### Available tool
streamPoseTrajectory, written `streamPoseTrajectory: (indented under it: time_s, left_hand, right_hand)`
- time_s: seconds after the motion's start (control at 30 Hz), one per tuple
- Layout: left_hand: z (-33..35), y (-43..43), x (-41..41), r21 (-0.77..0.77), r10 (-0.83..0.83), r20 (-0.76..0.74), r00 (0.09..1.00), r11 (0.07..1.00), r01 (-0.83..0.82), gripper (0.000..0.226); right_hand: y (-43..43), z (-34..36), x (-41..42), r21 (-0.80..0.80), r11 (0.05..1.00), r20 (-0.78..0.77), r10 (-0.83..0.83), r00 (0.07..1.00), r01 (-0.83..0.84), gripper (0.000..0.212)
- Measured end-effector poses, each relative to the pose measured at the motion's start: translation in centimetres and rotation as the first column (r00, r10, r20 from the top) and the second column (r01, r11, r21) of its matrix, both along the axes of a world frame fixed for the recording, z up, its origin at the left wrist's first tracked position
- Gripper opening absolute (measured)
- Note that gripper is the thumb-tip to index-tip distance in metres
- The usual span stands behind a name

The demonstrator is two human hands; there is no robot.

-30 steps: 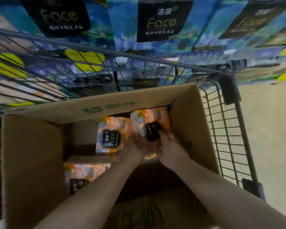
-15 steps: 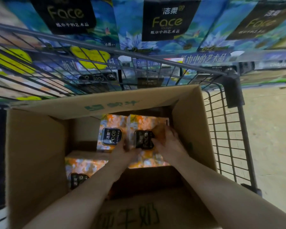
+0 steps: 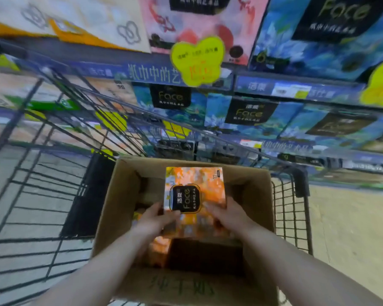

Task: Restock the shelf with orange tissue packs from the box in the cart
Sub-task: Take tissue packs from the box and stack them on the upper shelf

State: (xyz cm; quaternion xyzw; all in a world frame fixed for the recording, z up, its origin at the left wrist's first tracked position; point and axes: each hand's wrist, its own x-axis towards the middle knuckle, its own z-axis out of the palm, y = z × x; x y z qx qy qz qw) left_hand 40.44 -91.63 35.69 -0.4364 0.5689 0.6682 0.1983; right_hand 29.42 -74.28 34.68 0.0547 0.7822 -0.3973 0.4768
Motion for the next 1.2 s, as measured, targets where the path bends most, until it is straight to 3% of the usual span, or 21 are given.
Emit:
streamPoseTrajectory:
  time_s: [0.13, 0.2, 0.3, 0.4, 0.5, 0.57, 0.7, 0.87, 0.97, 1.07, 1.2]
  left_hand:
    - [4.7, -0.7, 1.0, -0.063, 0.081, -0.118, 0.99, 0.994, -0.089, 0.074]
    - [6.4, -0.9, 1.9, -0.052, 0.16, -0.181, 0.97, 0.984, -0.171, 0.077]
    - [10.4, -0.9, 3.2, -0.034, 0.294, -0.245, 0.924, 0.95, -0.312, 0.073]
    - [14.4, -1.5, 4.7, -0.12, 0.322, -0.306, 0.896, 0.92, -0.372, 0.06]
    - [17.7, -3.0, 6.7, -0.183, 0.376, -0.347, 0.859, 0.871, -0.456, 0.031]
    - [20.1, -3.8, 8.2, -0.215, 0.394, -0.389, 0.833, 0.84, -0.498, 0.02]
    - [24.1, -5.9, 12.1, -0.28, 0.425, -0.468, 0.775, 0.76, -0.586, 0.021]
    - [28.1, -9.0, 18.1, -0.273, 0.445, -0.571, 0.69, 0.69, -0.67, 0.026]
    - [30.4, -11.6, 22.4, -0.283, 0.436, -0.616, 0.656, 0.655, -0.701, 0.047]
    - [32.5, -14.6, 27.6, -0.267, 0.433, -0.67, 0.603, 0.617, -0.74, 0.029]
    - [35.1, -19.1, 35.8, -0.308, 0.399, -0.705, 0.586, 0.572, -0.76, 0.044]
  right_hand:
    - [-1.9, 5.0, -0.6, 0.009, 0.996, -0.13, 0.086, 0.988, -0.085, 0.06]
    - [-2.9, 7.4, -0.8, -0.01, 0.987, -0.211, 0.152, 0.966, -0.158, 0.06]
    - [-4.5, 10.5, -0.9, -0.077, 0.957, -0.324, 0.242, 0.915, -0.28, 0.055]
    - [-7.0, 13.9, -0.6, -0.139, 0.912, -0.416, 0.3, 0.858, -0.386, 0.05]
    - [-9.8, 17.4, 0.2, -0.189, 0.862, -0.459, 0.346, 0.819, -0.47, 0.033]
    - [-11.8, 19.5, 1.0, -0.215, 0.815, -0.502, 0.38, 0.777, -0.537, 0.039]
    - [-16.2, 23.8, 3.5, -0.226, 0.728, -0.577, 0.435, 0.691, -0.647, 0.052]
    - [-20.4, 29.2, 8.9, -0.265, 0.616, -0.652, 0.453, 0.608, -0.742, 0.041]
    - [-23.4, 32.4, 12.8, -0.255, 0.557, -0.718, 0.438, 0.541, -0.79, 0.037]
    - [-26.9, 35.3, 18.0, -0.21, 0.512, -0.781, 0.424, 0.458, -0.833, 0.026]
    - [-32.0, 37.8, 26.5, -0.234, 0.48, -0.781, 0.425, 0.458, -0.845, 0.024]
